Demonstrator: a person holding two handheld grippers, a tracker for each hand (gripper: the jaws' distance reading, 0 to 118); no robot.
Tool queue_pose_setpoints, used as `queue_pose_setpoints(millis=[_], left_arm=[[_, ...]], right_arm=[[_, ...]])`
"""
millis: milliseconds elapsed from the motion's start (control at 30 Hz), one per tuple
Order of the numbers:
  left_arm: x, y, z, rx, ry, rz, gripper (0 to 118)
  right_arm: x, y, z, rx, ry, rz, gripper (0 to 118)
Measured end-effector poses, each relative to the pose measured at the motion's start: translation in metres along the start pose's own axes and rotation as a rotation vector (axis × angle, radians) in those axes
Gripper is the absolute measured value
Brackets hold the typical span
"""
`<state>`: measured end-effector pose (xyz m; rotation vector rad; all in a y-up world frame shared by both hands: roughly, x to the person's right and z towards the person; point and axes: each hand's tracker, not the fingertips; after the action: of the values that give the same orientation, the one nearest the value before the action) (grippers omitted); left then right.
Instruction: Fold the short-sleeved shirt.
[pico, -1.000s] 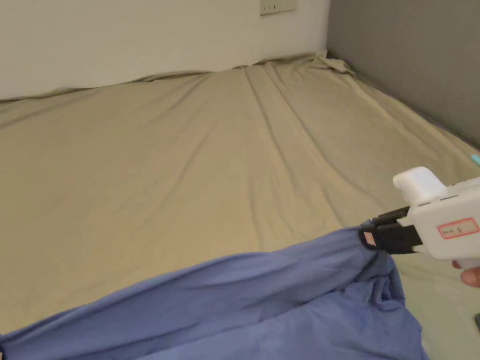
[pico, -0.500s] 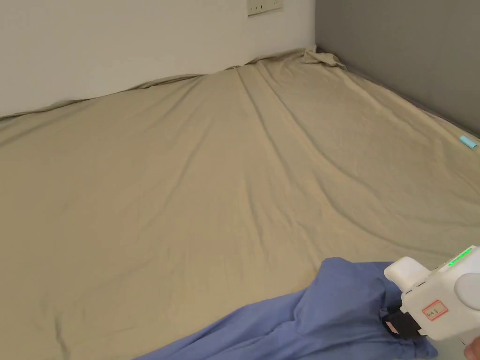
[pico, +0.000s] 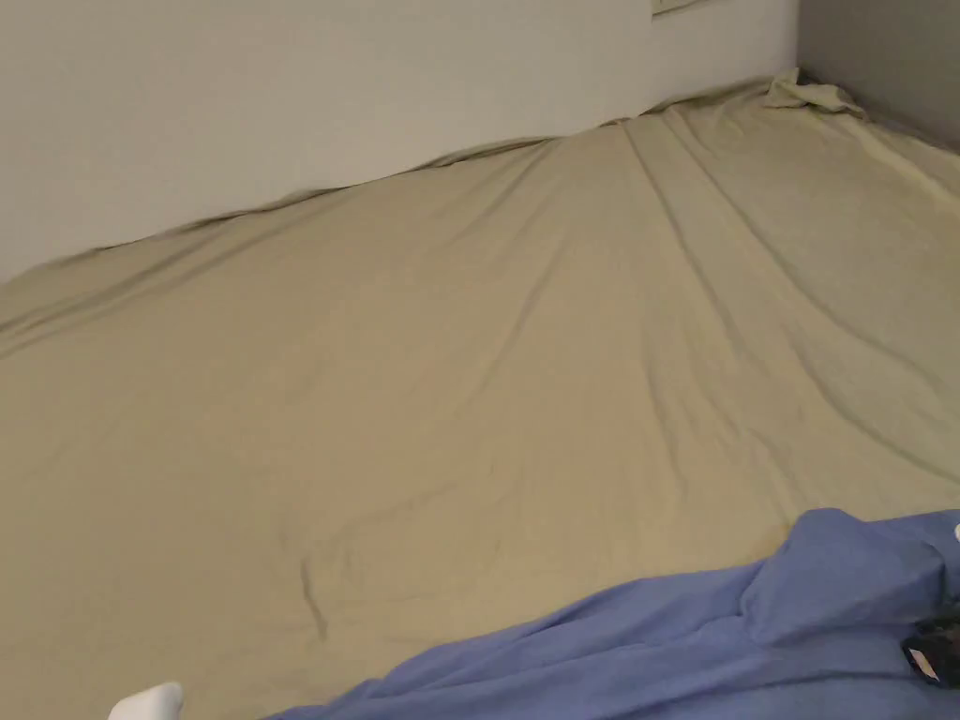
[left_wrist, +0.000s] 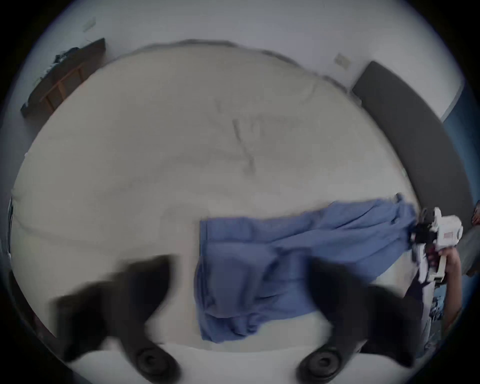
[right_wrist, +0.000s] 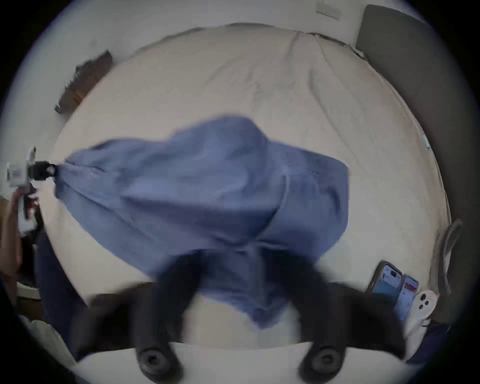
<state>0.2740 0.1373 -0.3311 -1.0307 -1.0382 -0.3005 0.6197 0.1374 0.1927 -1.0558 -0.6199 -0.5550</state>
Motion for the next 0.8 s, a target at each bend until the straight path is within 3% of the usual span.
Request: queue_pose_setpoints(millis=[33, 67, 233, 267, 300, 333, 400, 433, 467, 667, 700, 733, 767, 800], left_arm=[[-0.001, 0.0, 0.021, 0.149, -0.004, 0.019, 118], [0.0, -0.001, 0.03, 0.165, -0.073, 0.057, 118], [0.002, -0.005, 0.047, 0.09, -0.114, 0.067, 118], [0.002, -0.008, 0.04, 0.031, -0.112, 0.059, 107], [0.002, -0.012, 0.034, 0.006, -0.105, 0.061, 68], [0.002, -0.016, 0.029, 0.0, -0.097, 0.069, 0], [0.0, -0.023, 0.019, -0.004, -0.105, 0.085, 0], [-0.007, -0.023, 0.014, -0.034, -0.157, 0.137, 0], [-0.019, -0.022, 0.01, -0.056, -0.242, 0.202, 0], [-0.097, -0.022, -0.007, -0.011, -0.661, 0.412, 0], [-0.109, -0.021, -0.012, -0.052, -0.7, 0.444, 21], [-0.114, -0.021, -0.018, -0.085, -0.717, 0.451, 96], [-0.121, -0.023, -0.027, -0.17, -0.779, 0.414, 118], [-0.124, -0.014, -0.032, -0.128, -0.71, 0.429, 118]], right_arm=[[-0.002, 0.0, 0.014, 0.065, 0.032, -0.03, 118], [-0.008, -0.001, 0.043, 0.213, 0.069, -0.054, 117], [-0.047, 0.008, 0.079, 0.381, 0.219, -0.131, 115], [-0.057, 0.007, 0.078, 0.374, 0.253, -0.13, 100], [-0.067, 0.006, 0.077, 0.37, 0.257, -0.125, 62], [-0.065, 0.002, 0.068, 0.37, 0.252, -0.111, 2], [-0.076, -0.003, 0.052, 0.357, 0.258, -0.11, 2], [-0.079, -0.006, 0.046, 0.332, 0.307, -0.115, 2], [-0.079, -0.006, 0.045, 0.302, 0.387, -0.116, 2], [-0.079, -0.013, 0.051, 0.321, 0.479, -0.092, 2], [-0.077, -0.013, 0.051, 0.325, 0.491, -0.093, 2], [-0.077, -0.012, 0.051, 0.329, 0.496, -0.092, 2], [-0.075, -0.012, 0.051, 0.347, 0.519, -0.097, 2], [-0.073, -0.012, 0.049, 0.356, 0.563, -0.104, 2]])
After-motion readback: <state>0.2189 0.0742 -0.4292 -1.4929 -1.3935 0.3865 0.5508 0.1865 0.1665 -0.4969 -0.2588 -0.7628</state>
